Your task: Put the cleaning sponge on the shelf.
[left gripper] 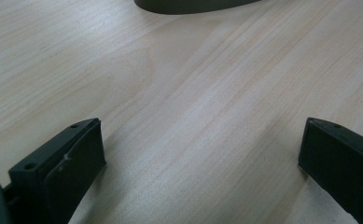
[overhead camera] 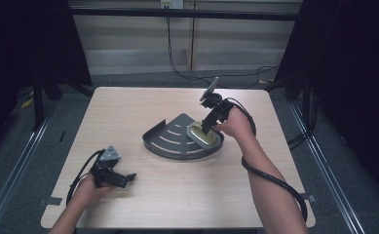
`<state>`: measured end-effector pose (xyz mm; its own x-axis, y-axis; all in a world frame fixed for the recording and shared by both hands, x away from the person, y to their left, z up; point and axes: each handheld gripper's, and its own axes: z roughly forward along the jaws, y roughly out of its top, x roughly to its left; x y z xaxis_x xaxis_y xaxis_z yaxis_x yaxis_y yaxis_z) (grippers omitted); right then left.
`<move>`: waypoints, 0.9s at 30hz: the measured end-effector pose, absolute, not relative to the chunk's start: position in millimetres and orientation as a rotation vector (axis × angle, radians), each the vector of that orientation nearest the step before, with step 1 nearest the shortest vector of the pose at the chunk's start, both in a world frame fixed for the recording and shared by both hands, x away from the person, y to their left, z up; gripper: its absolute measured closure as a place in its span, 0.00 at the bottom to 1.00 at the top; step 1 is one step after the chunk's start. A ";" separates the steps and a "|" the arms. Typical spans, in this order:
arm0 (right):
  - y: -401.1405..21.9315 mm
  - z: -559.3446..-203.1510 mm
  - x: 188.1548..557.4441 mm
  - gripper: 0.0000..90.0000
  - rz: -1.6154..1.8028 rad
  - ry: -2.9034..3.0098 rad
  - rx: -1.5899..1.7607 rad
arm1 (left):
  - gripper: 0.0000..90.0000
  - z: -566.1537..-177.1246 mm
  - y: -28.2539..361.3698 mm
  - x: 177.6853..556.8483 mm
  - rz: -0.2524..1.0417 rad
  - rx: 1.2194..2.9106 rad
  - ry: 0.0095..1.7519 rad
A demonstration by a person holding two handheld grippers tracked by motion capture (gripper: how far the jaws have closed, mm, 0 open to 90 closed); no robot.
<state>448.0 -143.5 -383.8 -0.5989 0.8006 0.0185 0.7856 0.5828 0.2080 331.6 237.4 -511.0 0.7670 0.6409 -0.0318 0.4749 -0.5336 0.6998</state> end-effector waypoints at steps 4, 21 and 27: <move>-145.6 -382.8 443.7 0.18 0.296 2.729 1.361 | 0.00 -511.0 237.4 331.6 0.297 2.238 0.828; -163.4 -377.4 426.7 0.18 0.325 2.735 1.343 | 0.00 -510.7 237.7 331.9 0.312 2.239 0.822; -170.9 -374.3 419.8 0.18 0.332 2.735 1.346 | 0.00 -510.5 238.1 332.1 0.322 2.241 0.822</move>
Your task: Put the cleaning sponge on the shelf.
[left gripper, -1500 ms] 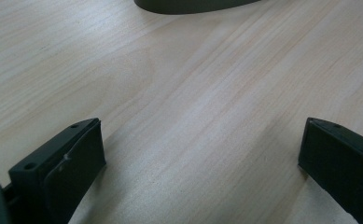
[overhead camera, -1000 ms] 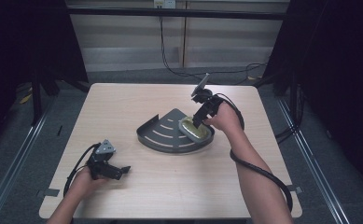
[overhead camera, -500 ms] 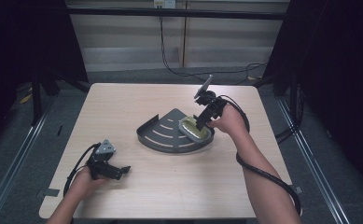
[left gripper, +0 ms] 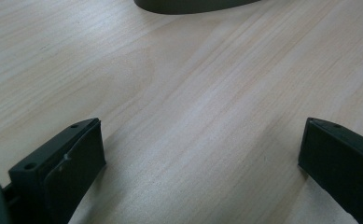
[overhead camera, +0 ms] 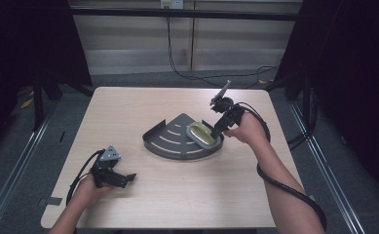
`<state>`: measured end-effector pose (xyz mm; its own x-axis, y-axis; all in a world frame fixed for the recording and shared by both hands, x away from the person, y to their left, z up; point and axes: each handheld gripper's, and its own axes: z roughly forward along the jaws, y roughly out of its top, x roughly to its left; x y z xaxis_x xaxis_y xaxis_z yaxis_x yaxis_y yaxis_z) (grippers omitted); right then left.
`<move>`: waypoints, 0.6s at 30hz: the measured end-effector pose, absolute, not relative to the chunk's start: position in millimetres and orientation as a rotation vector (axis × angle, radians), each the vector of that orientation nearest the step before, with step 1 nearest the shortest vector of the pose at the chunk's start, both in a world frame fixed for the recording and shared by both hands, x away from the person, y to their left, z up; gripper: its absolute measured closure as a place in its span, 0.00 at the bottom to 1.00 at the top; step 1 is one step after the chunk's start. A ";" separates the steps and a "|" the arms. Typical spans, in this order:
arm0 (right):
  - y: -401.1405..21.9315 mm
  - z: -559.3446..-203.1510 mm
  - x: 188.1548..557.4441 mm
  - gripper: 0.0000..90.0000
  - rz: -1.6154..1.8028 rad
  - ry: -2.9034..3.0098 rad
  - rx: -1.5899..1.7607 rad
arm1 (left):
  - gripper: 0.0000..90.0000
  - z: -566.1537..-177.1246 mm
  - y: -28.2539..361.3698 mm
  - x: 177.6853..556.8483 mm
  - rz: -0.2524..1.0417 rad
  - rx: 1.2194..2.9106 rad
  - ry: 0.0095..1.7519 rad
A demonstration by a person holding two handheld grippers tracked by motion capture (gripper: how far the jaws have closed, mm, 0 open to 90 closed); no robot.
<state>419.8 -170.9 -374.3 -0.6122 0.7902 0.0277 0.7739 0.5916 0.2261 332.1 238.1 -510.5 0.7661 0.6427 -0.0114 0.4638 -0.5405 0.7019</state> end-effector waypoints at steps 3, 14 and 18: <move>-174.6 -372.2 415.5 0.18 0.335 2.741 1.337 | 0.00 -510.7 237.8 331.9 0.325 2.239 0.824; -187.9 -371.9 402.6 0.18 0.349 2.761 1.352 | 0.00 -510.5 238.1 332.2 0.322 2.242 0.821; -193.2 -374.3 396.9 0.18 0.355 2.761 1.344 | 0.00 -510.7 237.8 331.9 0.325 2.239 0.824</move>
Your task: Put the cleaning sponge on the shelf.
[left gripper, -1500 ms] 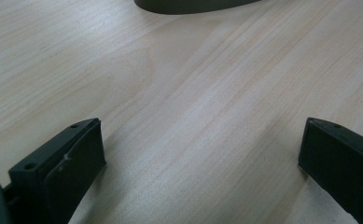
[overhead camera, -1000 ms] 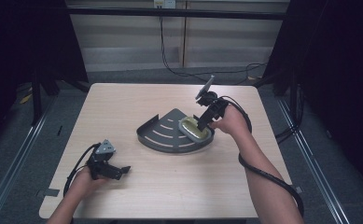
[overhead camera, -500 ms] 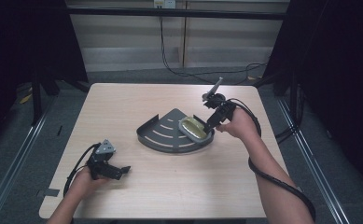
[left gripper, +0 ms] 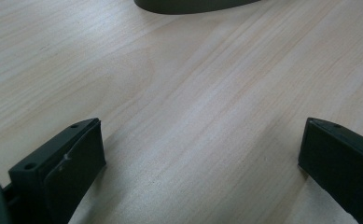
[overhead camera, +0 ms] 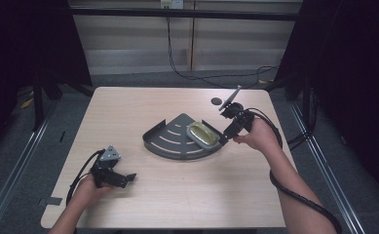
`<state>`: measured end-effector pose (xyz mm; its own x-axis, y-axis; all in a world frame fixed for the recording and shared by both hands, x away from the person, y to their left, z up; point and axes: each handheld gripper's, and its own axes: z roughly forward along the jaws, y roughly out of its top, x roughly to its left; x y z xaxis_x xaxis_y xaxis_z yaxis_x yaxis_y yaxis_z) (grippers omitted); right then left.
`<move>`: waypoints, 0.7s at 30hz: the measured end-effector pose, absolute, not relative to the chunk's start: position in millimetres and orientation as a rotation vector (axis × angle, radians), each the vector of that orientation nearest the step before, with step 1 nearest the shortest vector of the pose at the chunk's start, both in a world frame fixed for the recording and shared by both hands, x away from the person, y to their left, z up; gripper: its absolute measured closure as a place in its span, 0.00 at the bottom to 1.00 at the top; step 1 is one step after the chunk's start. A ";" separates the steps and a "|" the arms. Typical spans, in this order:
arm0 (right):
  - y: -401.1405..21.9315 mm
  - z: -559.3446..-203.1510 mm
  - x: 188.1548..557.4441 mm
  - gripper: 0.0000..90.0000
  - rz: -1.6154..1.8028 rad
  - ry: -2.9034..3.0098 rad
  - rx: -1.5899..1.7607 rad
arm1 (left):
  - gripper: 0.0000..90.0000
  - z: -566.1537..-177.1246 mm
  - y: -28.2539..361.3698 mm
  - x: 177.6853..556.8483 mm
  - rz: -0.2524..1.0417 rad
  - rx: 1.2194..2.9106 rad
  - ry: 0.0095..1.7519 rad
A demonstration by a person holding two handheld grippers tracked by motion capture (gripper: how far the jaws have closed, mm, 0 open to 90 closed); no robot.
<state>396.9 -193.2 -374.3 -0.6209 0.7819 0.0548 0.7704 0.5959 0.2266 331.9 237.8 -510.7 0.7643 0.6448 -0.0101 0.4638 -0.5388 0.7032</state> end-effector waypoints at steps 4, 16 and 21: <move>-195.3 -375.6 391.1 0.18 0.352 2.771 1.335 | 0.00 -511.1 237.3 331.4 0.294 2.235 0.831; -202.9 -382.4 375.1 0.18 0.363 2.776 1.324 | 0.00 -510.3 238.2 332.0 0.321 2.249 0.820; -205.6 -385.5 369.6 0.18 0.354 2.782 1.314 | 0.00 -510.3 238.2 332.0 0.321 2.249 0.820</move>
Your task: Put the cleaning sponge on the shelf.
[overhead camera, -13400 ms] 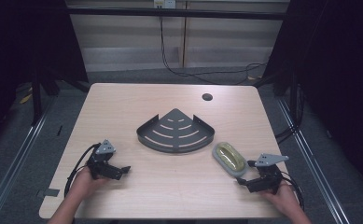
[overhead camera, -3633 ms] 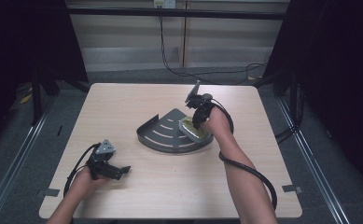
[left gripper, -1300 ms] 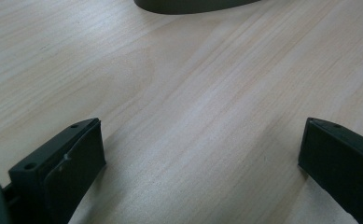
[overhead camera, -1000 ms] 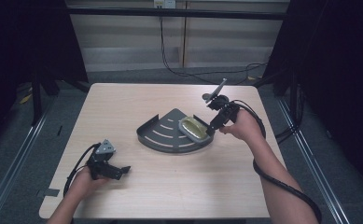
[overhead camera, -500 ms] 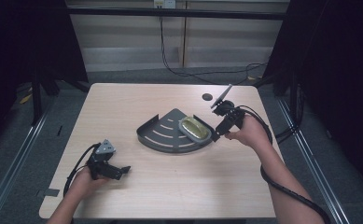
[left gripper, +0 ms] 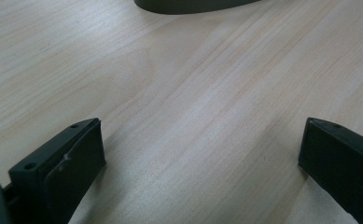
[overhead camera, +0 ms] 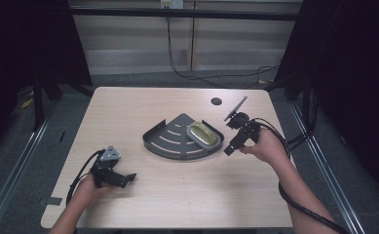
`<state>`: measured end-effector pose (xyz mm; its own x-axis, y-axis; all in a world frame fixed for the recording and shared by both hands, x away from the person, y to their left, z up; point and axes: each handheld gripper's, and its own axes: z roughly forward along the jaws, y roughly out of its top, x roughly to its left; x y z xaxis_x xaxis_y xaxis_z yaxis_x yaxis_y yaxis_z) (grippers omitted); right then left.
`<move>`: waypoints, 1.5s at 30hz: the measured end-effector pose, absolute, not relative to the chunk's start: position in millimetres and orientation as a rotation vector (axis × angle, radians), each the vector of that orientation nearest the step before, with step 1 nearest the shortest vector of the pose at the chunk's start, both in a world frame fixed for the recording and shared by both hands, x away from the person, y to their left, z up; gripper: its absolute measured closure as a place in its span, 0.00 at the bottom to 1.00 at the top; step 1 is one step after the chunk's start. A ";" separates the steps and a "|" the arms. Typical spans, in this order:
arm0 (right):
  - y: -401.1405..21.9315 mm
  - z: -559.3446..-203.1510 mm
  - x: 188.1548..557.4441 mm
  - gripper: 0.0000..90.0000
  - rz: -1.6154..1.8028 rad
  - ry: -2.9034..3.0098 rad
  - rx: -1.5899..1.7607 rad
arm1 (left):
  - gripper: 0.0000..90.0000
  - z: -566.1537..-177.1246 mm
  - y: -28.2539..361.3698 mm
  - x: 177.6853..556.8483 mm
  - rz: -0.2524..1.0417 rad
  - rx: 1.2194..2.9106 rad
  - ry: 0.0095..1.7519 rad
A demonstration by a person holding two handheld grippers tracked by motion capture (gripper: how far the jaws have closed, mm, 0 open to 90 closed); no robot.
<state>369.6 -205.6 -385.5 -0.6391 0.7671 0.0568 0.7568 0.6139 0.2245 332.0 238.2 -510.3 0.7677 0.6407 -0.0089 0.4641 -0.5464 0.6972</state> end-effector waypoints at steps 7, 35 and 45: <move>-208.4 -390.5 362.7 0.18 0.341 2.782 1.298 | 0.00 -510.3 238.4 332.2 0.317 2.249 0.816; -245.1 -434.0 324.8 0.17 0.375 2.777 1.316 | 0.00 -510.3 238.3 332.1 0.315 2.250 0.818; -259.1 -445.5 311.4 0.17 0.399 2.762 1.345 | 0.00 -510.3 238.4 332.1 0.316 2.249 0.817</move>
